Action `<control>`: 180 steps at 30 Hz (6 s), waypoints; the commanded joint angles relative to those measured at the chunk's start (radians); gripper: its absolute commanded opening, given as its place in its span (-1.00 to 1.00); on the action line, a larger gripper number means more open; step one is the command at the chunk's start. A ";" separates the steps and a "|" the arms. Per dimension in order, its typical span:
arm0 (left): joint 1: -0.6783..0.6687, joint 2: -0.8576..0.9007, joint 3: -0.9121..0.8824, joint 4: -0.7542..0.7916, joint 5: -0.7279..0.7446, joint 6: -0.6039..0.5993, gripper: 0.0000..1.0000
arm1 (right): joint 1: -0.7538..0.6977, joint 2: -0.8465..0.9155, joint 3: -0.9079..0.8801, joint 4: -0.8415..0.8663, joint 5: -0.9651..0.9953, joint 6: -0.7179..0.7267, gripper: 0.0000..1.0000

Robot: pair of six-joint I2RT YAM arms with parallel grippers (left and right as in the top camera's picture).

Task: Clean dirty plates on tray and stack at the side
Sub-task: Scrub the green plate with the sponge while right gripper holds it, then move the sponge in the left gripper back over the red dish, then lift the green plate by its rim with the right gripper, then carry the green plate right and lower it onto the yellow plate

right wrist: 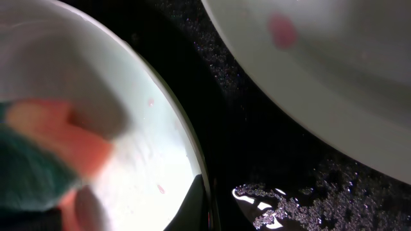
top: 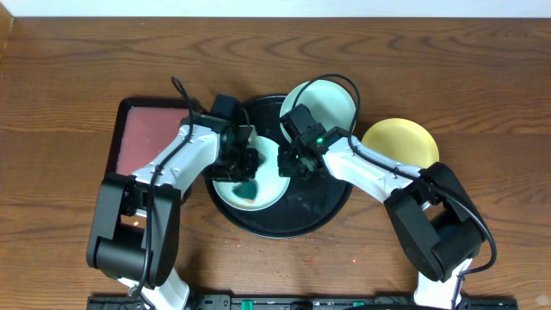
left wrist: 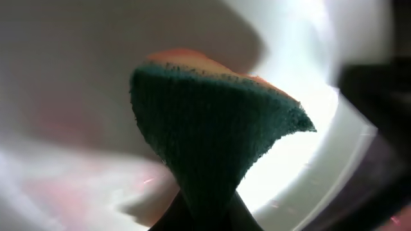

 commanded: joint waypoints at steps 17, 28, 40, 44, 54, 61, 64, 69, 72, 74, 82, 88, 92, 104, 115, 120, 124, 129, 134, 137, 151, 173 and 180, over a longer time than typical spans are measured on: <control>0.000 0.010 0.014 0.084 -0.542 -0.196 -0.85 | -0.002 0.011 0.019 0.002 0.003 0.000 -0.98; 0.000 0.010 0.014 -0.047 0.010 0.015 -0.85 | -0.002 0.011 0.019 0.002 0.003 0.000 -0.98; 0.000 0.010 0.014 0.136 -0.053 0.003 -0.85 | -0.003 0.011 0.019 -0.010 0.002 0.000 -0.98; 0.000 0.010 0.014 0.138 -0.334 -0.116 -0.85 | -0.007 0.011 0.019 -0.010 0.002 0.000 -0.98; 0.005 0.009 0.140 -0.064 -0.498 -0.196 -0.85 | -0.008 0.011 0.019 -0.009 0.002 0.001 -0.97; 0.008 0.003 0.365 -0.303 -0.498 -0.195 -0.85 | -0.008 0.010 0.021 -0.010 0.002 0.001 -0.98; 0.020 -0.009 0.413 -0.338 -0.498 -0.195 -0.85 | -0.008 0.008 0.034 -0.032 0.000 0.000 -0.97; 0.081 -0.039 0.428 -0.343 -0.498 -0.195 -0.85 | -0.008 -0.020 0.087 -0.107 0.008 -0.092 -0.98; 0.135 -0.048 0.428 -0.343 -0.498 -0.195 -0.85 | -0.005 -0.060 0.106 -0.134 0.043 -0.151 -0.98; 0.165 -0.050 0.428 -0.343 -0.498 -0.195 -0.85 | -0.002 -0.095 0.109 -0.139 0.072 -0.191 -0.98; 0.219 -0.050 0.428 -0.343 -0.498 -0.195 -0.85 | 0.064 -0.264 0.109 -0.151 0.399 -0.313 -0.98; 0.218 -0.049 0.427 -0.342 -0.498 -0.195 -0.85 | 0.153 -0.350 0.109 -0.148 0.725 -0.398 -0.98; 0.218 -0.049 0.423 -0.342 -0.498 -0.195 -0.85 | 0.220 -0.359 0.109 -0.138 0.937 -0.436 -0.98; 0.218 -0.048 0.409 -0.339 -0.498 -0.195 -0.85 | 0.394 -0.359 0.109 -0.062 1.310 -0.592 -0.98; 0.218 -0.048 0.409 -0.339 -0.498 -0.195 -0.85 | 0.435 -0.359 0.109 0.010 1.507 -0.644 -0.98; 0.218 -0.048 0.409 -0.338 -0.498 -0.195 -0.85 | 0.431 -0.359 0.108 0.007 1.495 -0.643 -0.98; 0.218 -0.048 0.409 -0.338 -0.498 -0.195 -0.85 | 0.428 -0.359 0.106 -0.028 1.351 -0.631 -0.98; 0.218 -0.048 0.409 -0.338 -0.498 -0.195 -0.85 | 0.388 -0.359 0.106 -0.153 1.022 -0.398 -0.98; 0.218 -0.048 0.409 -0.338 -0.498 -0.195 -0.85 | 0.266 -0.360 0.107 -0.189 0.615 -0.306 -0.98; 0.218 -0.048 0.409 -0.339 -0.498 -0.195 -0.85 | 0.177 -0.373 0.107 -0.191 0.409 -0.306 -0.98; 0.218 -0.048 0.409 -0.339 -0.497 -0.195 -0.85 | -0.437 -0.521 0.107 -0.365 -0.024 -0.291 -0.98; 0.218 -0.048 0.409 -0.338 -0.497 -0.195 -0.85 | -0.863 -0.501 -0.134 -0.414 0.116 -0.342 -0.98; 0.218 -0.048 0.409 -0.338 -0.497 -0.195 -0.85 | -0.863 -0.500 -0.252 -0.266 0.151 -0.306 -0.97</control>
